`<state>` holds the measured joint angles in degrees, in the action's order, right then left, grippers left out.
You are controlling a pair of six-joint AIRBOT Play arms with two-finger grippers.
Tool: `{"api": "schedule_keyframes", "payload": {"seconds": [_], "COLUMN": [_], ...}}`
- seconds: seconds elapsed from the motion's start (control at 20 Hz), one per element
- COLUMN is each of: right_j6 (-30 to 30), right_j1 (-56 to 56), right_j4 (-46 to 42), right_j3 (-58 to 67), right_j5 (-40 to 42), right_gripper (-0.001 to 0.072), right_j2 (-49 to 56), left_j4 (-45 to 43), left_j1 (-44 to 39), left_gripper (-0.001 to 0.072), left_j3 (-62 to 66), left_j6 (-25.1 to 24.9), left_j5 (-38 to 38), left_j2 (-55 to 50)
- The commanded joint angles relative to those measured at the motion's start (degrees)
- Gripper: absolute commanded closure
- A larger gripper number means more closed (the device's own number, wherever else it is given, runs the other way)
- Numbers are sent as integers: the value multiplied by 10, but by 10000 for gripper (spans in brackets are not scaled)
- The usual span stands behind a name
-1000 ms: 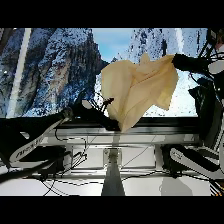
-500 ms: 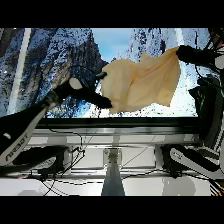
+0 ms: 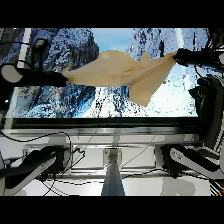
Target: Fold the clothes and pants, and hang the long-sleeved shirts on hangers.
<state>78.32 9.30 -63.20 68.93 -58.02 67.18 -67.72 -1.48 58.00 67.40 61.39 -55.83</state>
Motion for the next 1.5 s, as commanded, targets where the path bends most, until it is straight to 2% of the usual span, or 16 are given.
{"api": "schedule_keyframes", "payload": {"seconds": [0.0,0.05,0.1,0.15,0.25,0.35,0.45,0.6,0.8,0.85,1.0,1.15,1.25,1.35,1.45], "right_j6": [0,0,0,1,25,28,-31,-138,-285,-301,-300,-260,-207,-198,-199], "right_j1": [0,0,0,0,5,18,18,17,5,-7,-63,-106,-114,-114,-118], "right_j4": [-35,-47,-62,-87,-133,-132,-110,-23,78,80,47,-5,-60,-81,-66], "right_j3": [1,1,-3,-14,-44,-81,-124,-192,-251,-258,-264,-263,-263,-263,-263], "right_j5": [-61,-57,-45,-24,-11,-52,-107,-152,-94,-67,34,120,135,119,117], "right_gripper": [665,519,310,282,282,283,284,285,304,303,302,291,151,142,143], "right_j2": [0,0,0,0,9,30,47,50,50,50,50,54,65,77,83], "left_j4": [-19,-15,-12,-12,-12,-12,-12,-10,-8,-8,-6,3,5,5,5], "left_j1": [30,28,24,18,10,1,-8,-20,-21,-21,-21,-21,-21,-21,-21], "left_gripper": [698,698,698,698,698,698,698,698,698,698,698,698,698,698,698], "left_j3": [1,-1,-4,-7,-17,-22,-22,-22,-22,-22,-22,-22,-22,-22,-22], "left_j6": [4,4,4,4,4,4,4,3,3,4,4,3,4,4,4], "left_j5": [-1,-1,-1,-2,-7,-5,-3,-3,-3,-3,-3,-3,-3,-3,-3], "left_j2": [36,32,26,16,-16,-57,-89,-103,-103,-103,-103,-103,-103,-103,-103]}}
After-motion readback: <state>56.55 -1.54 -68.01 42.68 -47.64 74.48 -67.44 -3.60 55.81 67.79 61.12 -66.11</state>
